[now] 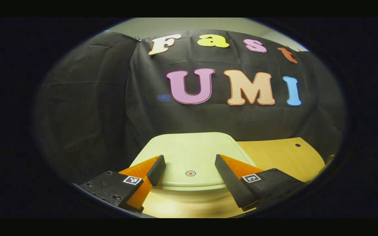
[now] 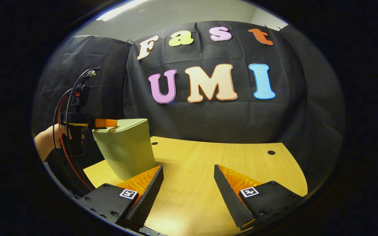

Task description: Press the lid of the desktop garbage bin to open it, pick up the crumpled paper on the desktop and throw it into the bin, then pick up the pop can on the desktop and drop it into the bin, and finally close the garbage bin lid.

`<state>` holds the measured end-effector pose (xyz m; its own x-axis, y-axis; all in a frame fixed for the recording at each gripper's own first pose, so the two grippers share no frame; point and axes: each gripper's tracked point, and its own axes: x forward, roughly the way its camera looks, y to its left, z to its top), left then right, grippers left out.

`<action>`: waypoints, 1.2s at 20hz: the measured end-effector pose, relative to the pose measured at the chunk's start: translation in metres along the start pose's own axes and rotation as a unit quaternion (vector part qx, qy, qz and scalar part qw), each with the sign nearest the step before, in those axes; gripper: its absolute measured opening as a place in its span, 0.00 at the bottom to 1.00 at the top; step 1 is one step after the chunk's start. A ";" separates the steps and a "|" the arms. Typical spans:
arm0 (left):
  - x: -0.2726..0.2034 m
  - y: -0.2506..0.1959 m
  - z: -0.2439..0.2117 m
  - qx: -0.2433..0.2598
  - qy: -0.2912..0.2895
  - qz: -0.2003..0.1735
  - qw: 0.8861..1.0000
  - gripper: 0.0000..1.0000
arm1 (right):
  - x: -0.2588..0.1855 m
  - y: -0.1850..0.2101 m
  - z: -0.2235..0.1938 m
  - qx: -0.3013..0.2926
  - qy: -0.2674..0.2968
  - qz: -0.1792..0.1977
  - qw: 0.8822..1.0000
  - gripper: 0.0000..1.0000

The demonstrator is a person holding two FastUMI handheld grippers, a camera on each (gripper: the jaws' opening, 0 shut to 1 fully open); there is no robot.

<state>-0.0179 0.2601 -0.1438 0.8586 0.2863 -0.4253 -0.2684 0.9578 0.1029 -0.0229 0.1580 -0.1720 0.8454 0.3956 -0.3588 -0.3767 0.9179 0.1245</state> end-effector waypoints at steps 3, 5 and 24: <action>-0.003 -0.005 0.006 -0.016 -0.055 -0.013 0.998 0.95 | -0.003 0.004 0.004 0.005 -0.008 0.005 1.000 0.98; -0.002 -0.004 0.008 -0.018 -0.054 -0.024 0.998 0.95 | -0.004 -0.002 0.007 0.001 -0.010 0.000 1.000 0.98; -0.082 -0.207 0.099 0.007 -0.186 -0.186 0.965 0.95 | -0.080 -0.109 0.125 0.001 -0.162 -0.093 0.982 0.97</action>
<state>0.0105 0.0412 -0.0411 0.9924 -0.0896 -0.0842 0.0915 0.9956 0.0191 -0.0020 0.0296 -0.0409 0.9757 0.2103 -0.0621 -0.2047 0.9750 0.0866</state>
